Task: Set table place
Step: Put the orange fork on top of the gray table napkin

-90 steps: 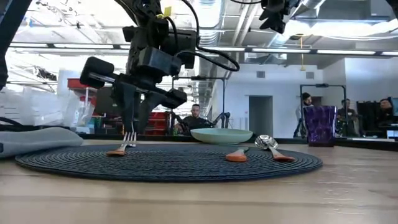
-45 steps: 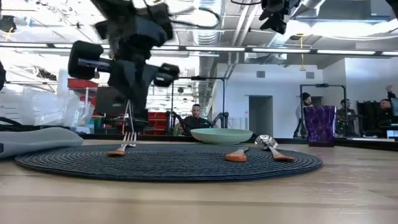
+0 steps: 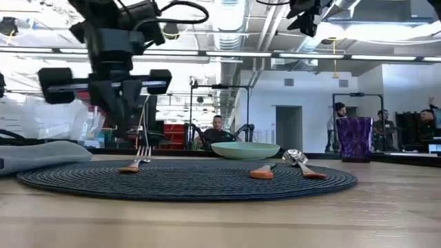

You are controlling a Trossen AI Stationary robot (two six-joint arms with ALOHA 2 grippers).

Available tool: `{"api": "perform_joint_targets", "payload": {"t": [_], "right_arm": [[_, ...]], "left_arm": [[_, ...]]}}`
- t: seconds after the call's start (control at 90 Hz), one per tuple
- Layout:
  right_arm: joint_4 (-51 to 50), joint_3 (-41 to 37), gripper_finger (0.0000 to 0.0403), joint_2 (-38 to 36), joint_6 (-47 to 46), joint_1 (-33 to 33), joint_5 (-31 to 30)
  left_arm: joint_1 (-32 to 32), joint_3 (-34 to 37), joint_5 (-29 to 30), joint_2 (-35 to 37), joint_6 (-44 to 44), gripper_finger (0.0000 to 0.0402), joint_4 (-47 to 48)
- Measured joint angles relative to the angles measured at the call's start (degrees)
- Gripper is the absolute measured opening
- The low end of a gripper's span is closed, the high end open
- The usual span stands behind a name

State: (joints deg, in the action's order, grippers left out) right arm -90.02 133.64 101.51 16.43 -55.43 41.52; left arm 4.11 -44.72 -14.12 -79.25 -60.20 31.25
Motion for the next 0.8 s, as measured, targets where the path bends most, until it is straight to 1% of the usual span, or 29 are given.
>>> {"api": "perform_joint_targets", "payload": {"t": [0.122, 0.244, 0.333, 0.6, 0.689, 0.8], "right_arm": [[0.0, 0.0, 0.0156, 0.0, 0.4, 0.3, 0.6], [0.0, 0.0, 0.0156, 0.0, 0.6, 0.3, 0.7], [0.0, 0.0, 0.0156, 0.0, 0.8, 0.3, 0.7], [0.0, 0.0, 0.0156, 0.0, 2.1, 0.3, 0.7], [0.0, 0.0, 0.0156, 0.0, 2.1, 0.3, 0.7], [0.0, 0.0, 0.0156, 0.0, 2.2, 0.3, 0.7]], "left_arm": [[1.7, -2.3, -1.4, -2.7, -1.4, 0.0, 4.0], [1.9, -4.8, -1.5, -7.6, -6.0, 0.0, 8.6], [1.6, -6.8, -0.9, -10.9, -7.0, 0.0006, 11.8], [2.5, -14.2, -0.8, -11.9, -2.6, 0.0064, 12.9], [2.5, -14.6, -2.1, -11.8, -1.6, 0.0083, 13.5], [1.7, -14.5, -2.2, -13.2, -1.9, 0.0101, 15.5]]}}
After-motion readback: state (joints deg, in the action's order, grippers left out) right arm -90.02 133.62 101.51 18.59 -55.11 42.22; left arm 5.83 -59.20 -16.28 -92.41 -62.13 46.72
